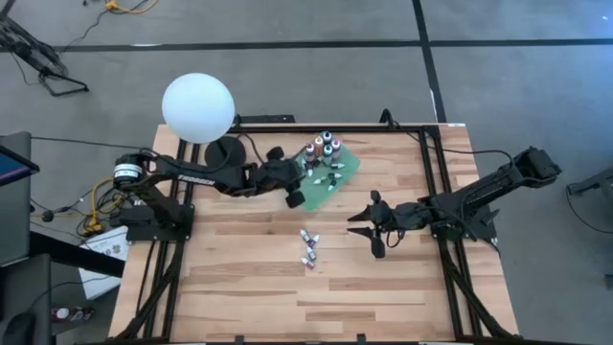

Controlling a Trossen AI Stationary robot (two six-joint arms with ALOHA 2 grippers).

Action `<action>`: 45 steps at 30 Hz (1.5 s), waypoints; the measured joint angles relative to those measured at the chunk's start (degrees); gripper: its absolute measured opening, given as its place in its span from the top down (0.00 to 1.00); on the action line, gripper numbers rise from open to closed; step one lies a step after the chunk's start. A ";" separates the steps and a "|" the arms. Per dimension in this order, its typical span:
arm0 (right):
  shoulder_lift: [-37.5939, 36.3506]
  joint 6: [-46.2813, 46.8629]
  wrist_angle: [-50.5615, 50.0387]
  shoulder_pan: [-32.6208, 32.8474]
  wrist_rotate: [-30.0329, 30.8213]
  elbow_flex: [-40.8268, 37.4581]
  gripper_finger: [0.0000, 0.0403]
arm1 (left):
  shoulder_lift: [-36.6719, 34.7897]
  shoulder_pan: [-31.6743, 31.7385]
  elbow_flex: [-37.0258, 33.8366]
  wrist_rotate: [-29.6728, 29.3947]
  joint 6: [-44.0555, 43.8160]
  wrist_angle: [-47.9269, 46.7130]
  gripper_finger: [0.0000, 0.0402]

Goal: Pick & Place food coloring
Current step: Put the purple food coloring bottle into the green bin

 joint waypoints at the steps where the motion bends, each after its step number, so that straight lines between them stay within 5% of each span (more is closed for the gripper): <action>1: 0.00 0.00 -0.23 0.00 -0.05 0.00 0.70 | -0.11 -1.06 0.02 0.55 0.41 0.28 0.72; 10: 0.65 2.40 -1.44 0.00 -1.87 0.00 0.70 | -1.58 -13.93 0.02 4.28 0.54 -2.42 0.72; 22: 12.51 -2.91 11.64 -2.18 -3.19 0.52 0.70 | -1.58 -27.42 -0.02 -3.35 2.61 -3.52 0.72; 45: 14.89 -3.07 8.73 -2.63 -9.27 5.05 0.70 | -1.52 -26.89 -0.02 -5.50 2.52 -1.07 0.72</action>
